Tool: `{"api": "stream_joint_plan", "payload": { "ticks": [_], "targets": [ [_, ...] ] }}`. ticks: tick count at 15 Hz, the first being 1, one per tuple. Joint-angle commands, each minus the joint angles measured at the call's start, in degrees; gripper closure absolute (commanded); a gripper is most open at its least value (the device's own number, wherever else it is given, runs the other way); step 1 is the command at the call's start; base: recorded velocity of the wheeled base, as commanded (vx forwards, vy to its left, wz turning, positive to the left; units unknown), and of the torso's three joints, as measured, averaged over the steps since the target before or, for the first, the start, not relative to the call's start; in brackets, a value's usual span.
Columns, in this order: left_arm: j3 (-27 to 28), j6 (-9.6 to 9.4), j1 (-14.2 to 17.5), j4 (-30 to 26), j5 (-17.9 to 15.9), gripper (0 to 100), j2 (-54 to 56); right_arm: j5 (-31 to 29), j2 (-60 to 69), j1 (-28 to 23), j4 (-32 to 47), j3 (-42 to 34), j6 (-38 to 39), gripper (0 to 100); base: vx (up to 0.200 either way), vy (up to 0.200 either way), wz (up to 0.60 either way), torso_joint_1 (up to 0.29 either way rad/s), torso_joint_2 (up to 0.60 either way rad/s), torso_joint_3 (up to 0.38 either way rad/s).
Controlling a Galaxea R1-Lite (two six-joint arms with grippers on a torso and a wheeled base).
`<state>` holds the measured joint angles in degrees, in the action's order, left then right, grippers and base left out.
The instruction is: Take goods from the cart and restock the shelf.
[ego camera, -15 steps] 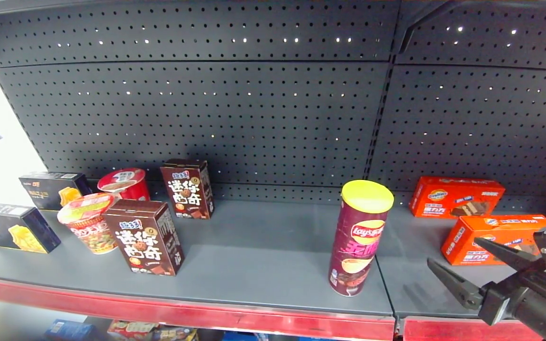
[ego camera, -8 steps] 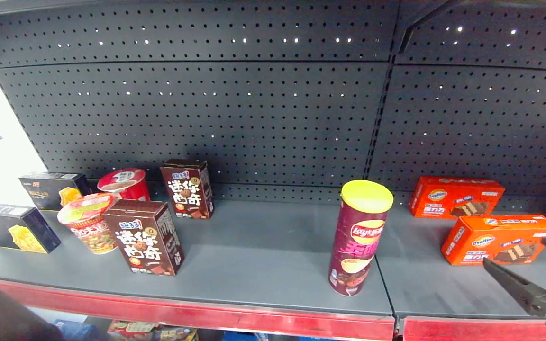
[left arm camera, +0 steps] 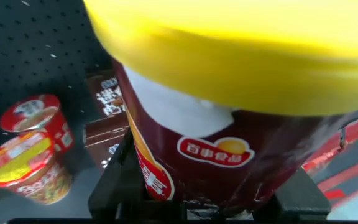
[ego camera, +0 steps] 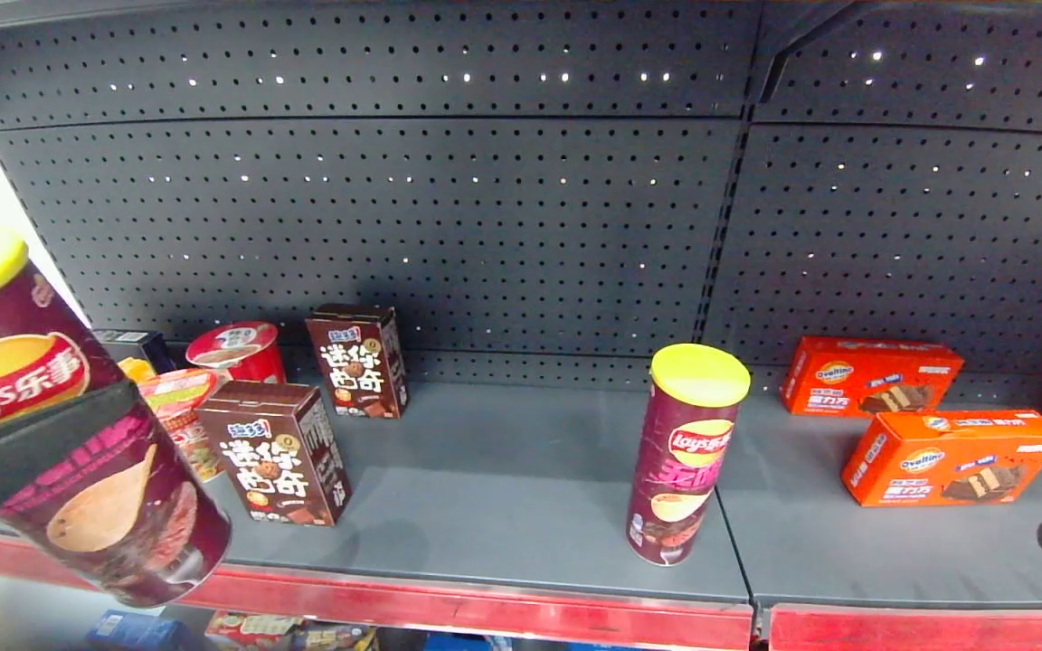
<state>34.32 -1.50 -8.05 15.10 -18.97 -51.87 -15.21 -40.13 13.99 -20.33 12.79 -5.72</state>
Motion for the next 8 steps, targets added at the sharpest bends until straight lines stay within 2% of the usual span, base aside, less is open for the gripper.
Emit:
{"api": "stream_joint_plan", "payload": {
  "ticks": [1, 4, 6, 8],
  "targets": [
    [1.89, 0.01, -1.62, 0.28, 0.16, 100, -5.79, 0.01, 3.74, -2.13, 1.96, -0.92, 0.0, 0, 0.0, 0.0, 0.0, 0.0, 0.0, 0.0],
    [5.76, 0.01, -4.08, 0.28, 1.39, 100, -10.18, 0.01, 8.23, -3.8, 7.5, -2.07, -0.35, 0, 0.0, 0.0, 0.0, 0.0, 0.0, 0.0],
    [6.2, 0.01, -4.87, 0.36, 1.48, 100, -11.32, 0.01, 10.69, -4.33, 11.9, -1.01, -0.52, 0, 0.0, 0.0, -0.6, 0.007, 0.0, 0.005],
    [6.2, 0.01, -5.14, 0.36, 1.48, 100, -11.59, 0.1, 12.27, -4.33, 13.13, -1.1, -0.61, 0, 0.0, 0.0, -0.6, -0.007, 0.0, 0.005]
  ]
}}
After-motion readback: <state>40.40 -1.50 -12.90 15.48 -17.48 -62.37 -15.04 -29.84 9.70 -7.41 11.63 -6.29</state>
